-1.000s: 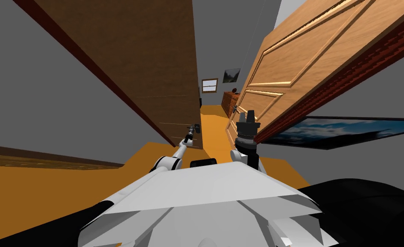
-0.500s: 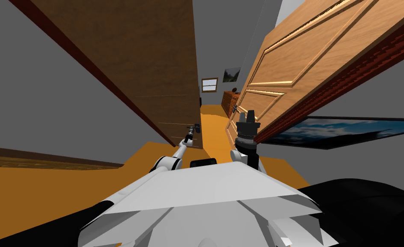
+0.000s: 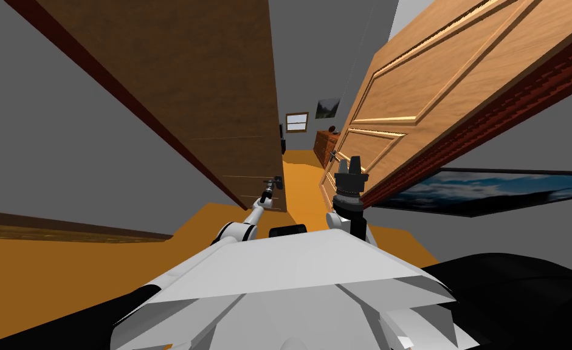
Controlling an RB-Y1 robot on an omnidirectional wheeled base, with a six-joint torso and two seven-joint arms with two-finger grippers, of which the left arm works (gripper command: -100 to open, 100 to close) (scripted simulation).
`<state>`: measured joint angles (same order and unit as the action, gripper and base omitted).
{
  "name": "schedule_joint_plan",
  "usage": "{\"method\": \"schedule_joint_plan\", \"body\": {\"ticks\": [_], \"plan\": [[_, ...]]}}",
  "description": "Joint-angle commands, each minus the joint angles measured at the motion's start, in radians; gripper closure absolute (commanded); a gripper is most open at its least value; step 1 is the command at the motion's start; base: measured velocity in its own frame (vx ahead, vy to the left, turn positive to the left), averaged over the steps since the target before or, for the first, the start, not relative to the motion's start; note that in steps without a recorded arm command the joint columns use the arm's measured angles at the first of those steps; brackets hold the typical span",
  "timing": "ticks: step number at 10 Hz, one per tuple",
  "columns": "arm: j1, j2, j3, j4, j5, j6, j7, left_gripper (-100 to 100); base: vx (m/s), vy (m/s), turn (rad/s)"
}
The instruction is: Push the door open
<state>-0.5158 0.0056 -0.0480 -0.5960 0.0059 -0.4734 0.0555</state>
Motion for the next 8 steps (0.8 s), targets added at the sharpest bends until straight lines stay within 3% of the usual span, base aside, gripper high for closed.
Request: {"method": "schedule_joint_plan", "body": {"ticks": [1,8], "plan": [[-0.006,0.017,0.014,-0.009,0.004,-0.004,-0.004,100,0.167,-0.069,0.021],[-0.002,0.051,0.065,-0.013,0.022,-0.004,-0.021,100,0.132,-0.101,0.045]]}}
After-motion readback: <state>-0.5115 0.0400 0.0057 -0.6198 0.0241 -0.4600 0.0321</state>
